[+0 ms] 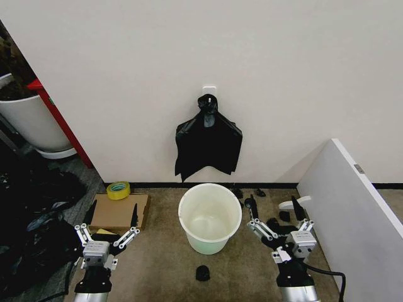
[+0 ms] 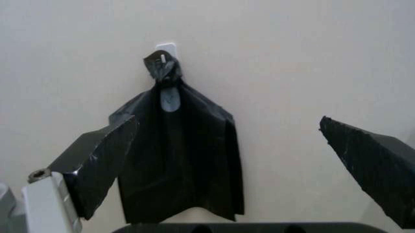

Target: Place the garbage bag over the trash bin.

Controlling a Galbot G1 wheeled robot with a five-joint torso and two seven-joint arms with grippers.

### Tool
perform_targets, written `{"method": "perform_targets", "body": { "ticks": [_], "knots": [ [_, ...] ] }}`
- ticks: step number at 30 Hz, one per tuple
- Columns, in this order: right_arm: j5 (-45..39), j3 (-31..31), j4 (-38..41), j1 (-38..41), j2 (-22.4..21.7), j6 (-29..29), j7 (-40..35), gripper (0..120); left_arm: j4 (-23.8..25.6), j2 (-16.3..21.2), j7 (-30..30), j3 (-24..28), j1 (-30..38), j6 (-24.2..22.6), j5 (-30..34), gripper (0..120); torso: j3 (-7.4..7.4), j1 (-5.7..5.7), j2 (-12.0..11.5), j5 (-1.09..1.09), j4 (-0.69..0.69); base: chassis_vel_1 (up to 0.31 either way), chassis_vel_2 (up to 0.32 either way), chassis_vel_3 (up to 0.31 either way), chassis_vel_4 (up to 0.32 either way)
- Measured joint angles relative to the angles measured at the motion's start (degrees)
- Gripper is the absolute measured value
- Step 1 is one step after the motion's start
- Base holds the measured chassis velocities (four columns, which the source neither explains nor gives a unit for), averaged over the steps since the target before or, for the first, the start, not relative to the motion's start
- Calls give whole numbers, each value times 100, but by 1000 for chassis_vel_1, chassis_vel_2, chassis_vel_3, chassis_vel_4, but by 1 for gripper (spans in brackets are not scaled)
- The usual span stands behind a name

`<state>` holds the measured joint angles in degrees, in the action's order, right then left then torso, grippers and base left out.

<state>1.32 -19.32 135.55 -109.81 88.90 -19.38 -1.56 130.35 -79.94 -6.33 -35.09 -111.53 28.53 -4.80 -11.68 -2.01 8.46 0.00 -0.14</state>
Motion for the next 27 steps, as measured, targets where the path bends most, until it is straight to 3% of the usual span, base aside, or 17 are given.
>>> {"method": "perform_targets", "body": {
  "ticks": [6, 19, 27],
  "knots": [
    [-339, 60, -179, 184, -193, 173, -13, 100, 41, 253, -27, -24, 9, 7, 33, 99, 0, 0, 0, 0, 0, 0, 0, 0, 0],
    [-767, -69, -610, 680, -162, 346, -23, 100, -259, 797, 141, 123, 206, -25, 383, 100, 0, 0, 0, -2, -3, 0, 0, 0, 0],
    [-2356, 520, -1587, 2004, -560, 975, 253, 100, -226, 696, 170, -55, -265, 177, 221, 100, 0, 0, 0, 2, 0, 0, 0, 0, 0]
  ]
}}
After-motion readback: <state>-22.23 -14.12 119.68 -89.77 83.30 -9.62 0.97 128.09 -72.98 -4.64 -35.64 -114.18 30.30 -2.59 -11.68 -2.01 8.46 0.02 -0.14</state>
